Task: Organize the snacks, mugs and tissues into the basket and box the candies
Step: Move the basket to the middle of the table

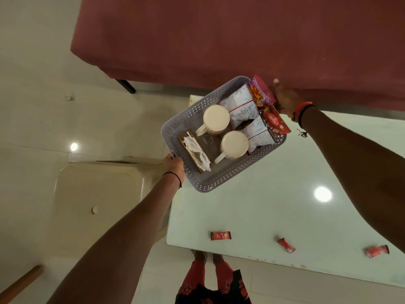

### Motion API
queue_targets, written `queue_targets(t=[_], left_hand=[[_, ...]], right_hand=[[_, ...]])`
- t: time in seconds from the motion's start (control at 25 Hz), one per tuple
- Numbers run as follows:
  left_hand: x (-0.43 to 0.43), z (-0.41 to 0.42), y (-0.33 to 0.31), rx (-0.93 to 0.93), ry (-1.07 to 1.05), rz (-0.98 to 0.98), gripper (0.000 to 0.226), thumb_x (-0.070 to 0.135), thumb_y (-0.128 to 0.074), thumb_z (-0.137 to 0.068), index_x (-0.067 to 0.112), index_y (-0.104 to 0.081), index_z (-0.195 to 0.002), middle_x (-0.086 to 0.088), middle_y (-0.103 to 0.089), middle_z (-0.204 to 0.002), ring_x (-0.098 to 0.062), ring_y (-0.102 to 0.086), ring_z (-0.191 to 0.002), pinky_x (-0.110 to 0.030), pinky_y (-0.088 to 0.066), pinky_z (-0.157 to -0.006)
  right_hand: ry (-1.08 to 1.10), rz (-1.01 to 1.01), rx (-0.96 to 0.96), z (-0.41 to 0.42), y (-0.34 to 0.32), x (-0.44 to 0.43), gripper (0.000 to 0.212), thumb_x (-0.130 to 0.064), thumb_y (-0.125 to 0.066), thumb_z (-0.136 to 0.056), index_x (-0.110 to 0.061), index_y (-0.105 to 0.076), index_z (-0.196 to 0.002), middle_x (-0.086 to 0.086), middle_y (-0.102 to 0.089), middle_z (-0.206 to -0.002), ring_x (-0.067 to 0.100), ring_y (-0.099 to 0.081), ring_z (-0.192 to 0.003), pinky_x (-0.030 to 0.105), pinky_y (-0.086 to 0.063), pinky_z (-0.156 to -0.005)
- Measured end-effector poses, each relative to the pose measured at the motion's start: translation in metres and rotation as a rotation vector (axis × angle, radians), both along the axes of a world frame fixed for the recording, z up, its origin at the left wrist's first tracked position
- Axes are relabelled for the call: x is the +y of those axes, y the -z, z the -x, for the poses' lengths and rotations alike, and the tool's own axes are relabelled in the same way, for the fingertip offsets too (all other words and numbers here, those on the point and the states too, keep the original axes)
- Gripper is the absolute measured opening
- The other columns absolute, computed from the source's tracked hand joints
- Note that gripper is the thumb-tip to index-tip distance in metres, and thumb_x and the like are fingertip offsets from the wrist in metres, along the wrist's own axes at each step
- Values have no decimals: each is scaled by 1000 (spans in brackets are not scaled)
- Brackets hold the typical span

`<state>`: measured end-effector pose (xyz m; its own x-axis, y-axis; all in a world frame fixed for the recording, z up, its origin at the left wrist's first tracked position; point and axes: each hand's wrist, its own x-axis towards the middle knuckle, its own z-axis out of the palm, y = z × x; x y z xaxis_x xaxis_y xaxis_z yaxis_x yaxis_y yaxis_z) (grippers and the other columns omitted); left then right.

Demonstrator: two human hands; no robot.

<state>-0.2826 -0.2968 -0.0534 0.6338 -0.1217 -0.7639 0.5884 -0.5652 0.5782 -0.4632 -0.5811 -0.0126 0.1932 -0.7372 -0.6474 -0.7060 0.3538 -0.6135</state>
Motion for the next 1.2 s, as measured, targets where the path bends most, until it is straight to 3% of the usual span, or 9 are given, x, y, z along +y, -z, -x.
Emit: queue_targets(t=[0.08, 0.12, 0.2, 0.24, 0.56, 0.72, 0.92, 1.2], left_hand=[[9, 2, -4, -9, 5, 10, 22, -5, -39, -93, 0, -60, -92, -10, -60, -90, -21, -53, -89, -32, -46, -78], [13, 1, -7, -8, 17, 7, 21, -5, -39, -93, 0, -60, -91, -11, -60, -89, -20, -53, -85, -28, -47, -71], [23, 1, -15, 2, 57, -20, 27, -6, -40, -91, 8, -52, -72, -7, -51, -71, -19, -47, -65, -20, -42, -53], [29, 0, -20, 19, 77, -33, 29, -7, -41, -90, 11, -49, -68, -5, -47, -68, -17, -45, -61, -21, -40, -51], [90, 29, -64, 18, 172, -49, 30, -4, -46, -91, 13, -51, -67, -6, -50, -68, -19, -49, -74, -25, -41, -57], [115, 47, -85, -30, 195, -74, 32, -9, -48, -89, 12, -51, -64, -5, -51, -64, -17, -47, -60, -22, -40, -51], [137, 78, -102, -85, 268, -52, 27, 2, -48, -93, 11, -53, -68, -4, -51, -66, -13, -46, -59, -24, -38, -53], [142, 137, -108, -2, 353, -26, 16, -4, -43, -92, 7, -54, -97, -11, -51, -80, -24, -47, -89, -44, -44, -81]], right_hand=[[53, -17, -19, 11, -5, 16, 68, -63, -28, -93, -5, -65, -96, 16, -67, -96, 30, -61, -94, 44, -48, -99], [73, -24, -10, 19, -8, 27, 63, -62, -29, -93, -9, -62, -81, 11, -64, -83, 29, -60, -85, 43, -47, -94], [109, -10, 4, 36, -11, 46, 57, -61, -31, -93, -16, -52, -66, 6, -56, -69, 24, -54, -68, 41, -46, -84], [128, -10, 19, 44, -12, 56, 57, -62, -31, -93, -16, -50, -64, 6, -54, -67, 21, -51, -61, 40, -45, -81], [320, -76, 20, 119, -47, 149, 63, -58, -31, -95, -14, -50, -54, 6, -52, -56, 18, -45, -49, 36, -44, -73], [376, -119, -15, 152, -62, 187, 62, -56, -33, -95, -13, -50, -54, 5, -51, -55, 18, -43, -48, 34, -45, -69], [444, -138, -55, 196, -72, 224, 50, -41, -41, -97, -13, -47, -56, 4, -48, -56, 17, -42, -48, 27, -40, -53], [540, -146, -82, 274, -86, 250, 32, -13, -41, -94, -11, -41, -62, 5, -45, -61, 15, -40, -51, 27, -38, -50]])
